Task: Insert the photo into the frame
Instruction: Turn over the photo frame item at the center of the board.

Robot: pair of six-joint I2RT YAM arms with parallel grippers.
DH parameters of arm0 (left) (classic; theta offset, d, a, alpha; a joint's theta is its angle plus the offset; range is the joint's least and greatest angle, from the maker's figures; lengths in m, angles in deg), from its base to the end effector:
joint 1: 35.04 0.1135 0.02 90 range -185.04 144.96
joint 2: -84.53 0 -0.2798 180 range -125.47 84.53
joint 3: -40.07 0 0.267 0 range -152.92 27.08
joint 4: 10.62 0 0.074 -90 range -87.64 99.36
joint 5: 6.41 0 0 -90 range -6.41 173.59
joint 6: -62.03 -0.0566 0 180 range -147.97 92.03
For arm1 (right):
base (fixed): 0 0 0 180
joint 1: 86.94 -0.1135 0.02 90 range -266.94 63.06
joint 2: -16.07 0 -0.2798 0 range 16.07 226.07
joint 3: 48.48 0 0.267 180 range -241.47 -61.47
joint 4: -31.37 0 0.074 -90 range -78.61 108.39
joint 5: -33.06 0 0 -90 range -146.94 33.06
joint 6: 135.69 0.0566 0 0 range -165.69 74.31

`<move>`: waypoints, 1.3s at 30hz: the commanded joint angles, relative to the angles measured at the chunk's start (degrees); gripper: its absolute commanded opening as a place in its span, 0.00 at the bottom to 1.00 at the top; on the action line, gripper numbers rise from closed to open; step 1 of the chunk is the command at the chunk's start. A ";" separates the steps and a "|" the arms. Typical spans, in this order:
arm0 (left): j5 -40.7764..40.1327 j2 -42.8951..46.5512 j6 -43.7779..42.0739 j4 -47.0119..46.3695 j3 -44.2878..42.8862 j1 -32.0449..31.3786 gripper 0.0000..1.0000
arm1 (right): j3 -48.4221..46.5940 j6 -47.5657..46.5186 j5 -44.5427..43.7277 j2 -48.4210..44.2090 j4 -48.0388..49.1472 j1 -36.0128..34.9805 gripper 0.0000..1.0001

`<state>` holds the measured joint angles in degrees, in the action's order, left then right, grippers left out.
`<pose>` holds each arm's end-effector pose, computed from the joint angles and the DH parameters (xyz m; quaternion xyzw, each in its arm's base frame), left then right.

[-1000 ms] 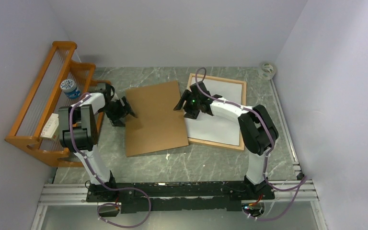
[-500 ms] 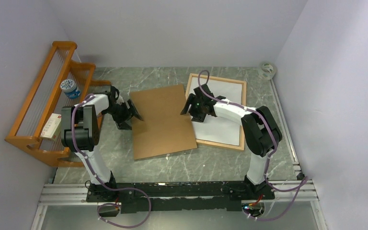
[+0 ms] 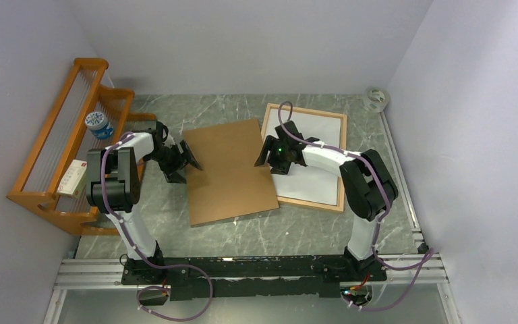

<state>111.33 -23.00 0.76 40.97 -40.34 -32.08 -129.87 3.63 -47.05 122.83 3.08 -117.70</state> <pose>0.3671 -0.0074 0.1369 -0.2411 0.9359 -0.2538 0.0399 0.3549 0.2226 0.1625 0.1261 0.9385 0.2626 0.1852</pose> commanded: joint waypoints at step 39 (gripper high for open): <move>-0.38 8.64 -2.37 3.27 -3.76 2.68 0.94 | 7.78 3.64 27.94 -16.53 32.36 6.31 0.00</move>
<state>110.98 -20.64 0.17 43.20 -41.67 -31.51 -118.65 5.49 -21.32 111.82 26.20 -113.86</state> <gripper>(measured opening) 0.939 0.024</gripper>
